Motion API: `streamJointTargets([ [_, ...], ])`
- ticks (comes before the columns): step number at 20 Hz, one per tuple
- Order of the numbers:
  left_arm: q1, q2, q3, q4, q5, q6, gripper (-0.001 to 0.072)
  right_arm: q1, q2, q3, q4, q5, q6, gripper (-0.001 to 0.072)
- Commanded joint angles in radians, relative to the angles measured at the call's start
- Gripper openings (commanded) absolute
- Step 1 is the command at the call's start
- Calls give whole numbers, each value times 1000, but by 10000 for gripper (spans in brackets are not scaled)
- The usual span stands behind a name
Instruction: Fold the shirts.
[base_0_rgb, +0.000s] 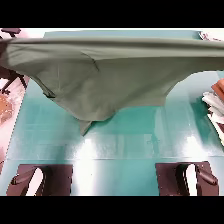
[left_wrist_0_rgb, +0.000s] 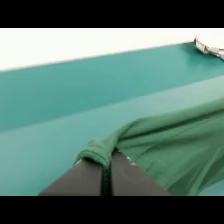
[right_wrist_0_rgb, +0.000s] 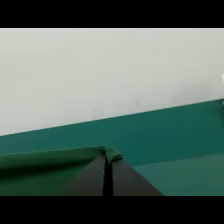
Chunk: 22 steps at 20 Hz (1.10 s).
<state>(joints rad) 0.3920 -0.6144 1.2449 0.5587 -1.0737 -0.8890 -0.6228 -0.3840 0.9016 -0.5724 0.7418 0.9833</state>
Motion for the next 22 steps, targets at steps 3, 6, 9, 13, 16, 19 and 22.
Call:
streamJointTargets([
  [3,0,3,276,80,-83,-17,29,-1,211,23,-8,-81,-23,22],
  [6,0,3,449,170,-127,-69,30,-1,239,120,-7,-80,-23,23],
  [9,0,3,525,178,-144,-86,30,0,159,259,-6,-38,-23,22],
  [13,0,-7,459,186,-192,-106,31,43,-8,349,-3,140,-23,23],
  [16,0,-7,298,183,-195,-107,31,99,-146,348,-6,276,-23,23],
  [19,0,-7,91,170,-175,-106,31,165,-286,348,-8,385,-23,23],
  [22,0,-7,-143,119,-50,-62,31,236,-449,346,-105,447,-12,23],
])
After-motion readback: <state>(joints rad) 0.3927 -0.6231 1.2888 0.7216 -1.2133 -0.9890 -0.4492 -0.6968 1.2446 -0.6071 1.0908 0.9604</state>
